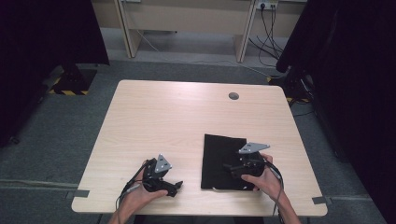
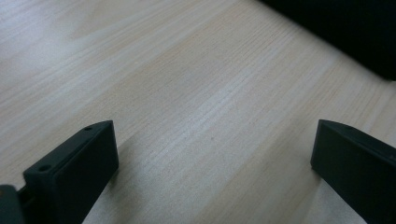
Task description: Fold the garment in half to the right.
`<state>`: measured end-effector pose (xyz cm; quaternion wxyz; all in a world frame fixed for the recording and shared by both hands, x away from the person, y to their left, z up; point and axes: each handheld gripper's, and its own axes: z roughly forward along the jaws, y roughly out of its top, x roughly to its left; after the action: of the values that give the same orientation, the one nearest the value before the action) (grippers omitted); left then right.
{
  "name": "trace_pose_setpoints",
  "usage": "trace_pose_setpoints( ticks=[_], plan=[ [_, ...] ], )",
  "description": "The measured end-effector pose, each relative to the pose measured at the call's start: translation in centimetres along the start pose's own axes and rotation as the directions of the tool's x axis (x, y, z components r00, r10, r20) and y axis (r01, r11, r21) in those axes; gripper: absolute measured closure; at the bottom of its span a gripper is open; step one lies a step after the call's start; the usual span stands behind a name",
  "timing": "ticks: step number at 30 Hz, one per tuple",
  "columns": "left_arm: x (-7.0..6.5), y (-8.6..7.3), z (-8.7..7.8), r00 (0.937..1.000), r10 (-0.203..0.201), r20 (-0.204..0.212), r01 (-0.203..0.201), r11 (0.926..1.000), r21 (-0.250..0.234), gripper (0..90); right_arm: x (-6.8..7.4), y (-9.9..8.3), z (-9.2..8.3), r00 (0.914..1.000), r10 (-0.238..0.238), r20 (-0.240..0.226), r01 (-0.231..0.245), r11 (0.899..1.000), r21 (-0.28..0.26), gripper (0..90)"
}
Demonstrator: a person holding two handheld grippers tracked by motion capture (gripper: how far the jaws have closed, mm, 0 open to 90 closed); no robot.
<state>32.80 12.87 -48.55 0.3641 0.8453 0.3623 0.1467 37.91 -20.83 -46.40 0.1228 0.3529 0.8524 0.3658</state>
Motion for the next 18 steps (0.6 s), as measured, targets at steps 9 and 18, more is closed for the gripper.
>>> trace_pose_setpoints(
  ticks=[9,18],
  plan=[
    [0.0,0.0,0.0,1.0000,0.001,0.002,-0.001,1.0000,0.000,0.0,-0.4,-0.1,1.1,0.9998,-0.011,-0.015,0.011,1.000,-0.004,25.4],
    [0.0,0.0,0.0,1.0000,0.001,0.002,-0.001,1.0000,0.000,0.0,-0.6,1.0,2.3,0.9995,-0.023,-0.024,0.022,1.000,-0.007,25.5]
  ],
)
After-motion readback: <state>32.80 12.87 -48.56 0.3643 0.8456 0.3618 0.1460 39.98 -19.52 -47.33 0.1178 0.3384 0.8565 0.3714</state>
